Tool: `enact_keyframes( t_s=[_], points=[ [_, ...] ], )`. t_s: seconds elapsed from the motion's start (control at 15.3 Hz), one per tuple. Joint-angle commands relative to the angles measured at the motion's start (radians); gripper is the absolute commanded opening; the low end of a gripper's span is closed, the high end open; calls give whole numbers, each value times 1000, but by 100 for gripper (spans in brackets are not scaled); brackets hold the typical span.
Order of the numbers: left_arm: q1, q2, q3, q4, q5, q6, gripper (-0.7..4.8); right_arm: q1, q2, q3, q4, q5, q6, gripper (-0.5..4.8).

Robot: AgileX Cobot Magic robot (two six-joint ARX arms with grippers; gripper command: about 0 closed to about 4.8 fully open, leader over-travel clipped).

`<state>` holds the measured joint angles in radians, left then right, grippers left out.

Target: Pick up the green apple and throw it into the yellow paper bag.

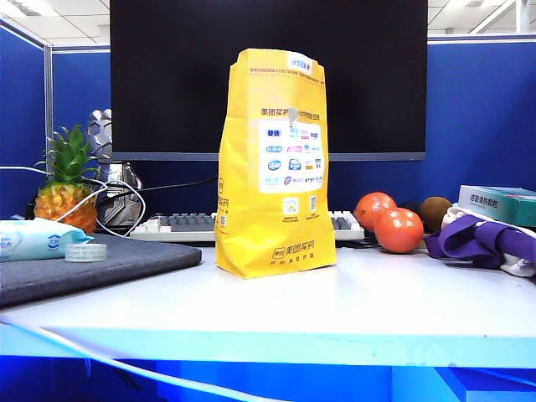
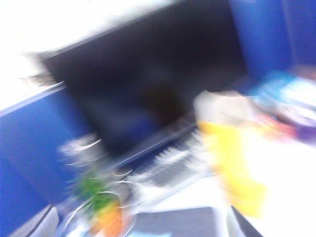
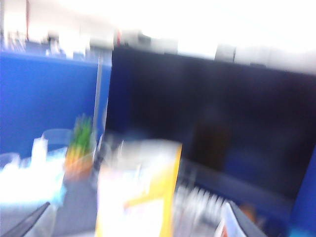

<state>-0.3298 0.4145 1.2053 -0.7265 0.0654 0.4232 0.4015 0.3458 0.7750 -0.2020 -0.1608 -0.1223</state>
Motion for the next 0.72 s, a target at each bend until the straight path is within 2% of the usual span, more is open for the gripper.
enact_keyframes(
  t_s=[0.07, 0.13, 0.33, 0.46, 0.52, 0.72],
  points=[
    [2, -285, -375, 173, -206, -127, 479, 1, -63, -235, 12, -21, 190, 479],
    [2, -338, -478, 194, -248, -169, 479, 1, -61, -299, 45, -24, 238, 479],
    [2, -356, -601, 191, -180, -207, 479, 0, -58, -391, 86, 33, 269, 479],
    [2, -356, -610, 182, -99, -343, 479, 0, -60, -399, 93, 55, 362, 479],
    [2, -356, -610, 182, -70, -390, 479, 0, -60, -399, 93, 54, 364, 479],
    [2, -356, -610, 182, -63, -390, 479, 0, -60, -399, 93, 54, 363, 479]
  ],
)
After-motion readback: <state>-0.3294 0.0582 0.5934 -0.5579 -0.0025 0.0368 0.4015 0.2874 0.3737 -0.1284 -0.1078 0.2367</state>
